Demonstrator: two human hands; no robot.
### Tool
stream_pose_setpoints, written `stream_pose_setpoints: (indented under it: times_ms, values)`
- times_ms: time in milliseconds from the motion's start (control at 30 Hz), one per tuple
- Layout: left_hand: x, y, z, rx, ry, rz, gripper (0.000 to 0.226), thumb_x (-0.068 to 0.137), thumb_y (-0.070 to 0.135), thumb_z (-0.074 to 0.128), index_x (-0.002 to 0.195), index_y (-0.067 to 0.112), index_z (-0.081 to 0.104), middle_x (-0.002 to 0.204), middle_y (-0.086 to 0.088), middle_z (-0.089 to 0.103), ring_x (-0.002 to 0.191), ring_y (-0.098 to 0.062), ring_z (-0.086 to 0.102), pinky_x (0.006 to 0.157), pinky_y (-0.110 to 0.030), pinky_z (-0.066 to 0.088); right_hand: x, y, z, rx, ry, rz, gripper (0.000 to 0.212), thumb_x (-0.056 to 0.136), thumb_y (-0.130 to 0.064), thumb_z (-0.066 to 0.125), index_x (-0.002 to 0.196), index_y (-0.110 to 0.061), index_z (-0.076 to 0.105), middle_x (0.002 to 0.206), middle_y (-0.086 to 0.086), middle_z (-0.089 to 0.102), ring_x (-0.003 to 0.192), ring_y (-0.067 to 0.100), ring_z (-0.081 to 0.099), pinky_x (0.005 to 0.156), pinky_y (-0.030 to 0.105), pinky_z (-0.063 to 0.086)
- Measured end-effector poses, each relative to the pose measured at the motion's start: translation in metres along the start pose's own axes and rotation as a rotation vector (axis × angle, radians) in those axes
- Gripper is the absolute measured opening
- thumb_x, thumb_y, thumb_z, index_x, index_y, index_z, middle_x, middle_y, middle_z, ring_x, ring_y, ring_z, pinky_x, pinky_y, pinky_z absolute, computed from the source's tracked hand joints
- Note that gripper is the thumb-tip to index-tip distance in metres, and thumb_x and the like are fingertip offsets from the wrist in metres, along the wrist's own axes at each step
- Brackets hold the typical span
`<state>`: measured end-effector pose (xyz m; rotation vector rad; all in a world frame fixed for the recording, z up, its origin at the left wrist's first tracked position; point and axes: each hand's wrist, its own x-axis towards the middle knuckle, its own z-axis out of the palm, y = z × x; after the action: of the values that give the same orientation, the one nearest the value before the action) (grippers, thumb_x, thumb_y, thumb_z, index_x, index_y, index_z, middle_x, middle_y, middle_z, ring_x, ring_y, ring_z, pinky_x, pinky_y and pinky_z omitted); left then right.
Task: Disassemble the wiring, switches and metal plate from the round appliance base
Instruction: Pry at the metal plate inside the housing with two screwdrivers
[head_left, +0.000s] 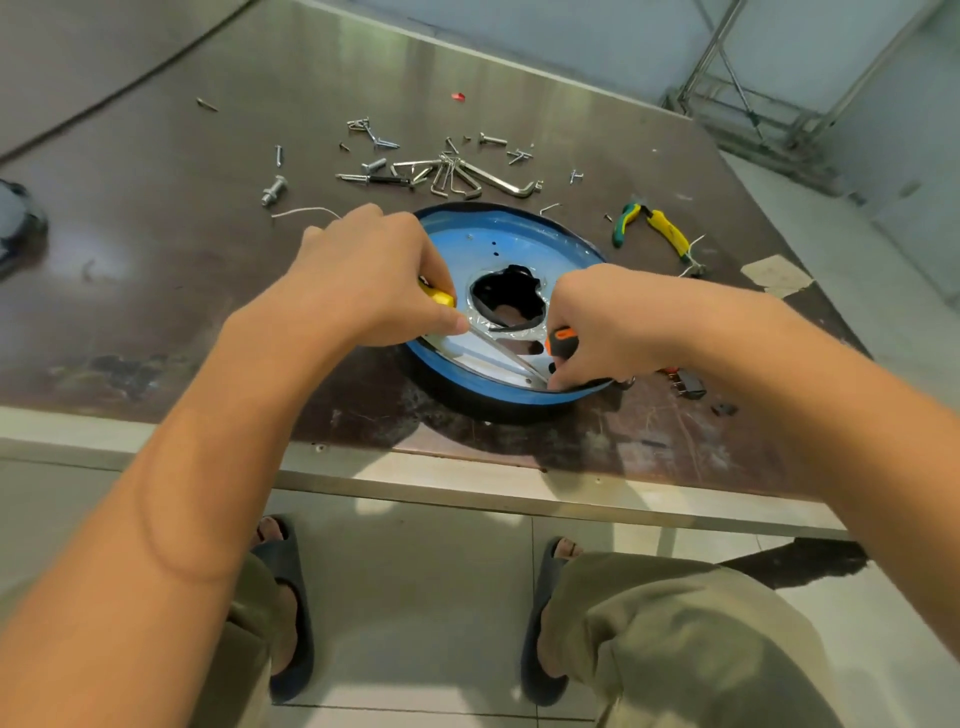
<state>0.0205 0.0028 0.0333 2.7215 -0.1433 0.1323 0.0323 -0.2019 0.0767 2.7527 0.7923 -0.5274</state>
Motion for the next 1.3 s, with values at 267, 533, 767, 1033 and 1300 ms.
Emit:
stream_pose_setpoints:
  times_ms: [267,533,767,1033,1300]
  values:
    - [0.004,0.0,0.001,0.033,0.0,-0.003,0.04,0.068,0.068,0.074,0.096,0.039,0.076,0.098,0.001,0.064,0.091,-0.02,0.042,0.086,-0.048,0.048,0.007,-0.005,-0.007,0.015,-0.181,0.075,0.027,0.095,-0.038,0.069,0.083,-0.014,0.065,0.047,-0.005,0.061,0.042,0.007,0.054,0.039,0.015,0.037]
    - [0.005,-0.004,0.005,0.077,0.009,0.024,0.046,0.07,0.071,0.07,0.102,0.038,0.074,0.09,0.004,0.056,0.094,-0.017,0.037,0.082,-0.045,0.042,0.01,0.008,-0.004,0.166,-0.205,-0.003,0.028,0.095,-0.031,0.07,0.07,-0.026,0.061,0.064,-0.004,0.059,0.057,0.012,0.053,0.052,0.021,0.04]
    - [0.006,-0.004,0.007,0.08,0.009,0.021,0.046,0.069,0.071,0.07,0.103,0.04,0.073,0.089,0.003,0.055,0.094,-0.018,0.035,0.08,-0.044,0.037,0.013,0.014,0.0,0.277,-0.231,-0.005,0.023,0.09,-0.029,0.074,0.073,-0.016,0.066,0.062,-0.002,0.059,0.057,0.013,0.054,0.049,0.019,0.044]
    - [0.006,-0.003,0.006,0.084,0.007,0.021,0.042,0.069,0.072,0.069,0.098,0.041,0.074,0.087,0.005,0.055,0.093,-0.017,0.037,0.079,-0.042,0.038,0.003,0.029,-0.01,0.443,-0.184,-0.027,0.02,0.08,-0.01,0.073,0.064,-0.019,0.066,0.054,-0.005,0.058,0.05,0.01,0.052,0.05,0.019,0.044]
    - [0.006,-0.005,0.006,0.076,0.003,0.038,0.037,0.071,0.071,0.07,0.092,0.041,0.075,0.091,0.006,0.063,0.095,-0.018,0.045,0.083,-0.047,0.049,-0.028,0.077,-0.011,0.64,0.033,0.086,0.011,0.087,-0.003,0.07,0.091,-0.013,0.07,0.057,-0.003,0.064,0.042,0.013,0.047,0.043,0.02,0.041]
